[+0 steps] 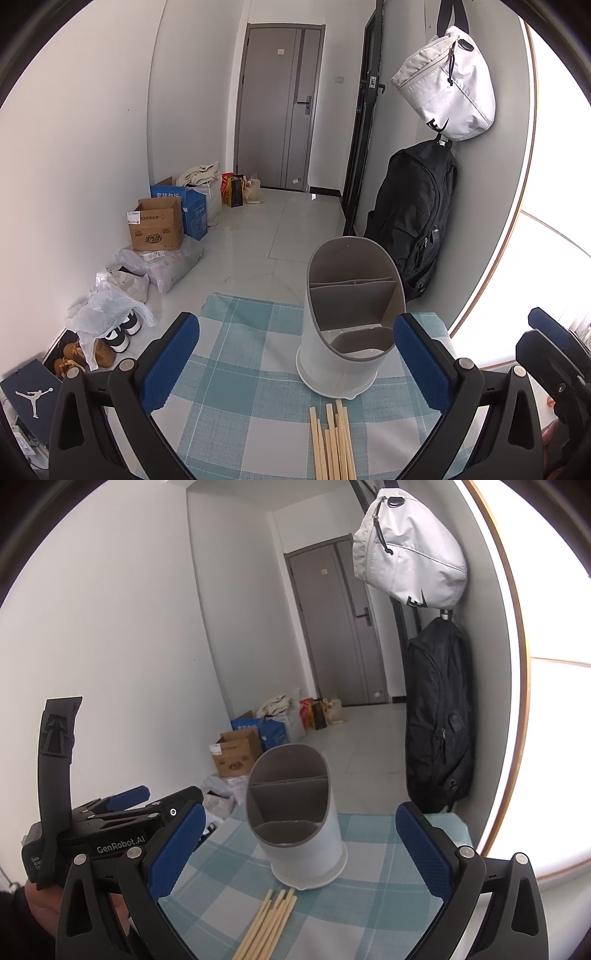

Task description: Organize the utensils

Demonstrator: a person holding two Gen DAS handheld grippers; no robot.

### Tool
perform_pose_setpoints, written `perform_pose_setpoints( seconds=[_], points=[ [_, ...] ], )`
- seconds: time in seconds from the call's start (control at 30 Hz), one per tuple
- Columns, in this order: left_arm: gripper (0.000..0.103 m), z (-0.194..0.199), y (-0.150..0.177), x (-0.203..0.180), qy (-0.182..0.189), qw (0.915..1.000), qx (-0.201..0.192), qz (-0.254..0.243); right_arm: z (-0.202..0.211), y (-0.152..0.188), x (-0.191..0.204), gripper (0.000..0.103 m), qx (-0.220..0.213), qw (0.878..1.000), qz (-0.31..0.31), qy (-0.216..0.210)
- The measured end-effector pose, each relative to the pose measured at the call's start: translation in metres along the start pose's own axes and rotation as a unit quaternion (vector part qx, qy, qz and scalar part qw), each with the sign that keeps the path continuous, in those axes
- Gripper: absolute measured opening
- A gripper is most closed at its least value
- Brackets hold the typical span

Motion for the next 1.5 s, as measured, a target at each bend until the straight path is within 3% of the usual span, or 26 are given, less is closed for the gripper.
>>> perform_pose_setpoints(
  seconds=[1.13, 1.3, 1.5],
  points=[
    [0.102, -0.001, 0.002, 0.001, -0.005, 1.0000, 0.004, -0.003, -0.001, 0.004, 0.005, 0.103, 0.003, 1.000, 0.005, -0.001],
    [0.102, -0.009, 0.006, 0.001, 0.015, 0.9994, 0.030, -0.004, -0.009, 0.011, 0.004, 0.103, 0.033, 0.999, 0.009, 0.005],
    [0.102, -0.020, 0.012, 0.019, 0.002, 0.9982, 0.060, 0.005, -0.032, 0.028, 0.001, 0.103, 0.103, 0.995, -0.010, -0.008]
  ],
)
Point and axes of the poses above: each gripper's, at about its wrist camera, not at the fingertips, and z roughly against the way its jaws point, x to its left, y to its underside, the point moved 5 cm from there along -z, roughly the way its jaws point, and after that the axes turned 1 degree about -y, right-handed, at the moved point
